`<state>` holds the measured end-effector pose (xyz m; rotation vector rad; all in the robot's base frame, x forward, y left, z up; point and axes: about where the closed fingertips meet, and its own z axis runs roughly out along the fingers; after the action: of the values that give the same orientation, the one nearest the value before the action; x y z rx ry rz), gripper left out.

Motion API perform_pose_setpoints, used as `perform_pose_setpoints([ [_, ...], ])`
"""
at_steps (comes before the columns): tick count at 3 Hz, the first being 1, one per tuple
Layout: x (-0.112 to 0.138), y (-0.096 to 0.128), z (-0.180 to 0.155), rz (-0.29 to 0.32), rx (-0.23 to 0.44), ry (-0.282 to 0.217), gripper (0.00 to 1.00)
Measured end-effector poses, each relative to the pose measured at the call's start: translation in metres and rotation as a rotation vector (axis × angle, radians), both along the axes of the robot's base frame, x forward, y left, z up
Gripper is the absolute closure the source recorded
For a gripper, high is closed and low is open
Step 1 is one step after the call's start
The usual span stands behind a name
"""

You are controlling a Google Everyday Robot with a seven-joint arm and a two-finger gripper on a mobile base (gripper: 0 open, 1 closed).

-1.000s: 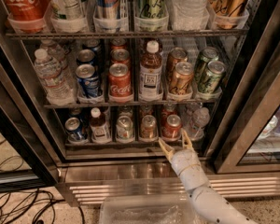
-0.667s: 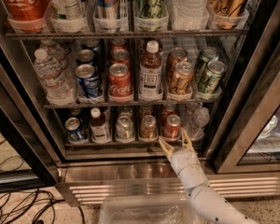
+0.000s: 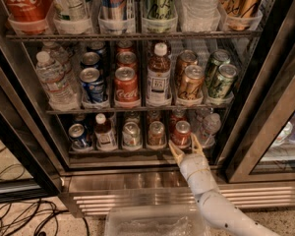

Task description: Pick coke can from bottom shelf of fridge

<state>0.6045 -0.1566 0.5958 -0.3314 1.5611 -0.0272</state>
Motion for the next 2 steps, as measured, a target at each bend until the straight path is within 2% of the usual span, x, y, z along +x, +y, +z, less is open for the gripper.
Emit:
perform_pose_setpoints([
  [2,0.029,-0.008,-0.006,-0.001,0.010,0.040,0.32],
])
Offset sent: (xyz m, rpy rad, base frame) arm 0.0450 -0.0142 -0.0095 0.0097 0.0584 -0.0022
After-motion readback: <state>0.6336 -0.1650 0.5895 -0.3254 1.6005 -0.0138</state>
